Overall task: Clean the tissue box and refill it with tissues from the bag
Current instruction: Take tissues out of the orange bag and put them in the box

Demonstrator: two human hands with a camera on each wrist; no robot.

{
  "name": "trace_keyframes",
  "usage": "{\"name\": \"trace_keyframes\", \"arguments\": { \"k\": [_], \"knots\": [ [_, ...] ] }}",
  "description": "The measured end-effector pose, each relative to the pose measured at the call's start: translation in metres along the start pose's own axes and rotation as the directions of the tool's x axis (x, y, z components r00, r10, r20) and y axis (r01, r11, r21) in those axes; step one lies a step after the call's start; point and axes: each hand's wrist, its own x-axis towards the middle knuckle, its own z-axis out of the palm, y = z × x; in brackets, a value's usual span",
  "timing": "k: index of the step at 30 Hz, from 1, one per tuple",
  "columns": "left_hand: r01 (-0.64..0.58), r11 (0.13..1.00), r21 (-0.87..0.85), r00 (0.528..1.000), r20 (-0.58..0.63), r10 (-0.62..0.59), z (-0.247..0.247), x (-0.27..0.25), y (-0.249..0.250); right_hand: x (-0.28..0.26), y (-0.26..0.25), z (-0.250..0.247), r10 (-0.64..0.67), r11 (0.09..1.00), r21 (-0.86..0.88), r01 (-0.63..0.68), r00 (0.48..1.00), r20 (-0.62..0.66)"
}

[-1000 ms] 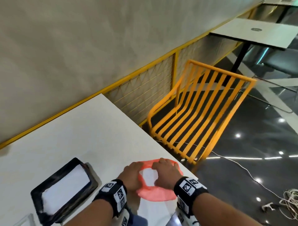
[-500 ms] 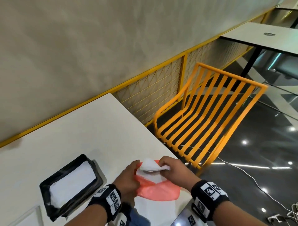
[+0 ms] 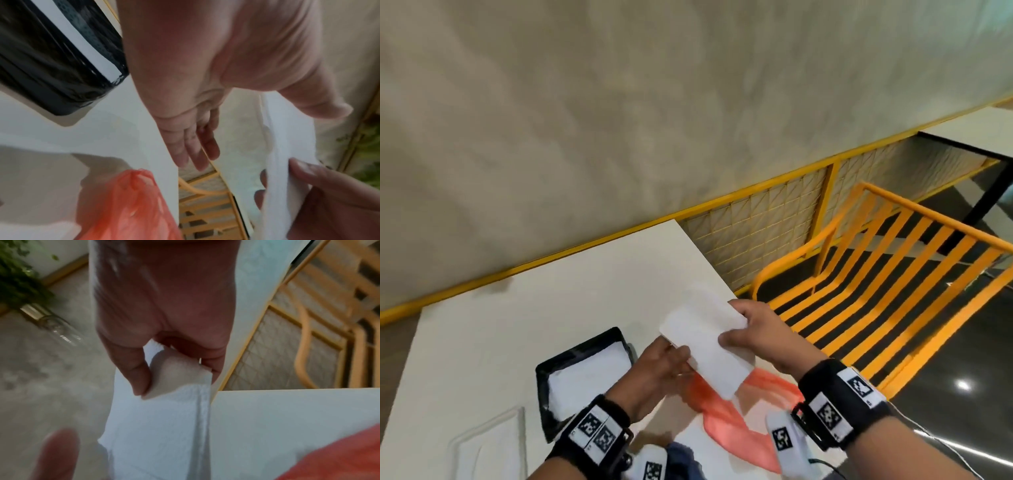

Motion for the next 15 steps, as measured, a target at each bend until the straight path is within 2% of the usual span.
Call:
{"name": "trace_keyframes", "arguments": {
  "k": [2,4,7,10,15],
  "knots": [
    [-0.066,0.996,-0.056,0.998,-0.026,0.064,-0.002,-0.012,0.010,0.010,-0.013,0.016,-0.028,1.000,-0.004,0.028,0.998,0.059],
    [-0.124,0.981,-0.149,0.987,-0.120,0.107,-0.008,-0.022,0.017,0.019,-0.022,0.033,-0.055,0.998,-0.026,0.058,0.993,0.102],
    [-0.218,0.941,-0.257,0.955,-0.257,0.151,-0.021,-0.036,0.025,0.028,-0.025,0.054,-0.063,0.991,0.120,0.051,0.992,0.105],
    [-0.309,0.897,-0.316,0.910,-0.374,0.181,-0.034,-0.053,0.034,0.031,-0.020,0.075,0.012,0.914,0.398,-0.077,0.987,0.161],
    [-0.392,0.845,-0.363,0.855,-0.482,0.189,-0.053,-0.077,0.036,0.031,-0.013,0.127,0.100,0.713,0.633,-0.302,0.937,0.334]
  ]
}}
